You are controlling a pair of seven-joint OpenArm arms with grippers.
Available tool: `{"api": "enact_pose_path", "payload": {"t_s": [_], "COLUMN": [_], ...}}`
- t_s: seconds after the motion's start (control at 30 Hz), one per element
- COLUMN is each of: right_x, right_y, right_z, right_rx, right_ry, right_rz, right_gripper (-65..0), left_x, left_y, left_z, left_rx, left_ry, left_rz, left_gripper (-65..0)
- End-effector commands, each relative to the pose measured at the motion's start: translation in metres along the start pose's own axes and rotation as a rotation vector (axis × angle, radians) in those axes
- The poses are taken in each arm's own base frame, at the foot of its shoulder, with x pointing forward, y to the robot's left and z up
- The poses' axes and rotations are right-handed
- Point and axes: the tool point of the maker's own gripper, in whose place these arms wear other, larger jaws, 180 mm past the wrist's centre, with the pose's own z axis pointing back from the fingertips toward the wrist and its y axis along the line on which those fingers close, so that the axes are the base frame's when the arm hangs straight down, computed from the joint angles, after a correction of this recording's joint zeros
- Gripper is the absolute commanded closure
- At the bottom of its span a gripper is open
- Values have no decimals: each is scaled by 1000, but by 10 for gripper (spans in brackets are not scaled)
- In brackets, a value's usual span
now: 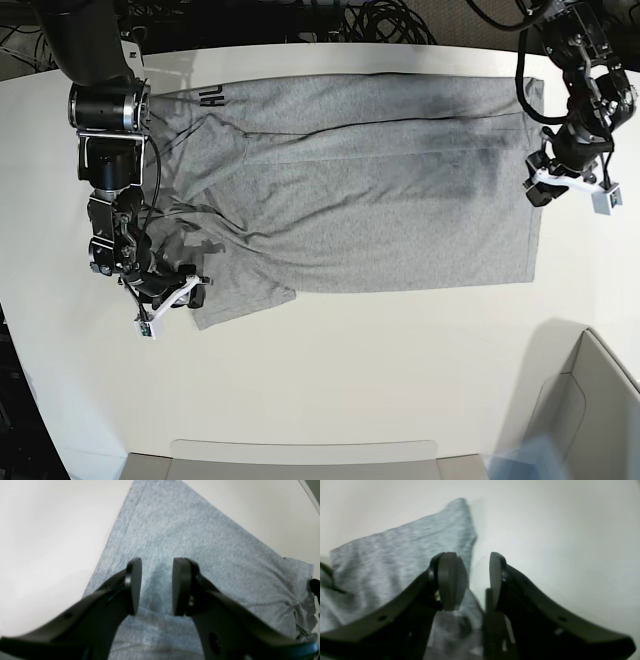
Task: Fold the T-shirt properly
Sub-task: 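Reach both grippers to the shirt's opposite edge corners and grasp, then lift the grasped edge and fold it over toward the first fold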
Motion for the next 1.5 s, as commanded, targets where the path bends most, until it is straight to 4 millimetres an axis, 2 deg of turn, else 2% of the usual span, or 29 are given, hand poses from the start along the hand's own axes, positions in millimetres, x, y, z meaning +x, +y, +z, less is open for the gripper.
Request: {"api": "enact_pose_path", "payload": {"t_s": [0.0,0.2,0.3,0.37,0.5,0.57,0.67,0.83,0.93,1.1,1.33,1.47], "right_x": [22,14,7,5,5,5,5,5,5,5,5,5], "right_y": [2,12,10,11,14,18,19,11,10,10,10,10], "right_z": [3,-1,-2,-3,-4,-5,-5,-3,-2,-2,-2,-2], "right_rx": [16,43,41,41,47,54,55,42,41,41,40,40], "right_ry": [-47,-21,-7,-2,1,-1,1,3,2,1,0,0], "right_rz": [9,31,14,17,19,18,18,22,23,24,26,26], "right_gripper": [-222,-222,-222,-222,-222,-222,-222,-222,-222,-221,-220,-220], "left_x": [11,12,19,17,14,23,46,86,95,92,88,93], "left_y": [-4,-4,-13,-17,-29,-33,-36,-27,-16,8,28,29], "left_z": [4,3,1,-5,-31,-44,-68,-103,-125,-152,-160,-164], "left_rx": [-11,-12,-34,-44,-80,-92,-95,-52,5,96,143,150], "left_ry": [-30,-31,-47,-33,11,-2,2,-2,33,68,54,45], "left_rz": [-14,-14,-16,-19,1,13,15,1,-39,-45,-13,9], "left_gripper": [-205,-205,-206,-207,-208,-213,-256,-262,-262,-261,-262,-262]}}
